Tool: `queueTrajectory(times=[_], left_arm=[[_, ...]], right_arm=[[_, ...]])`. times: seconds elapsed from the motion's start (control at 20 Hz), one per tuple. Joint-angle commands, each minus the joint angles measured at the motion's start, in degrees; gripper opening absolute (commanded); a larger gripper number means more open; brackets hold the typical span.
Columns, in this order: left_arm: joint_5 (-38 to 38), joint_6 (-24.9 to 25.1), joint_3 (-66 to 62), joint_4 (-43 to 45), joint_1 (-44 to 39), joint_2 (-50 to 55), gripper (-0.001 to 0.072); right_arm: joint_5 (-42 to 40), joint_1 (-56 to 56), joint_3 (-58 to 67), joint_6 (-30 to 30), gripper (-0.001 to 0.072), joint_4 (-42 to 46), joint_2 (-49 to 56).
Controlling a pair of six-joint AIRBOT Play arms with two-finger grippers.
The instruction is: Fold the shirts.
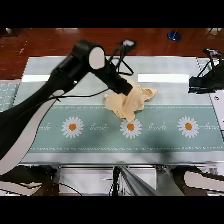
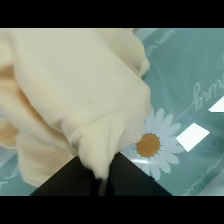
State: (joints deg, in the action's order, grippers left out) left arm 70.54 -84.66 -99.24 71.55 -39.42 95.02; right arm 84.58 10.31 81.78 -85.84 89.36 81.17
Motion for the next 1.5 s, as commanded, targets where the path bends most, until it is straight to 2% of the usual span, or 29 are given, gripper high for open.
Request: queueTrajectory(times=[0.0, 0.05, 0.1, 0.25, 0.45, 0.6, 0.7, 0.85, 1.1, 1.3, 1.45], left_arm=[[-3.61, 6.82, 1.77, -15.04, 0.31, 2.36, 0.0341], [-3.43, 7.06, 0.5, -16.57, 0.68, 2.32, 0.0578], [-2.43, 7.08, -1.22, -16.5, 1.31, 2.05, 0.071], [3.74, 7.1, -6.73, -11.41, 5.73, -0.28, 0.0707], [12.17, 7.08, -8.13, 4.63, 16.41, -5.07, 0.0703], [16.55, 7.1, -6.86, 4.52, 25.94, -5.29, 0.0702], [16.44, 7.85, -2.89, 0.66, 30.73, -5.27, 0.0702], [14.82, 13.0, 8.11, -9.73, 35.04, -5.22, 0.0702], [4.0, 18.58, 24.92, -20.13, 35.8, -3.41, 0.0702], [0.0, 22.43, 26.1, -30.75, 35.82, 1.73, 0.0703], [-0.26, 22.51, 25.53, -39.67, 35.8, 5.4, 0.0703]], right_arm=[[-0.24, 0.0, 0.0, 0.15, 0.0394, -1.07, -0.02], [-0.24, 0.0, 0.0, 0.15, 0.0394, -1.25, -0.02], [-0.24, 0.0, 0.0, 0.2, 0.0394, -1.81, -0.02], [-0.24, 0.0, 0.0, 0.59, 0.0395, -2.8, -0.02], [-1.36, 0.0, 0.0, 1.16, 0.0395, -4.15, -0.02], [-2.36, 0.0, -0.02, 2.62, 0.0396, -6.01, 0.85], [-2.36, 0.0, -0.02, 3.76, 0.0396, -7.61, 2.16], [-2.36, 0.0, -0.02, 5.46, 0.0396, -9.79, 4.15], [-2.38, 0.0, -0.04, 7.32, 0.0397, -10.91, 6.21], [-2.43, 0.0, -0.07, 8.2, 0.0397, -11.26, 6.54], [-2.47, -0.02, -0.07, 8.15, 0.0397, -11.34, 6.54]])
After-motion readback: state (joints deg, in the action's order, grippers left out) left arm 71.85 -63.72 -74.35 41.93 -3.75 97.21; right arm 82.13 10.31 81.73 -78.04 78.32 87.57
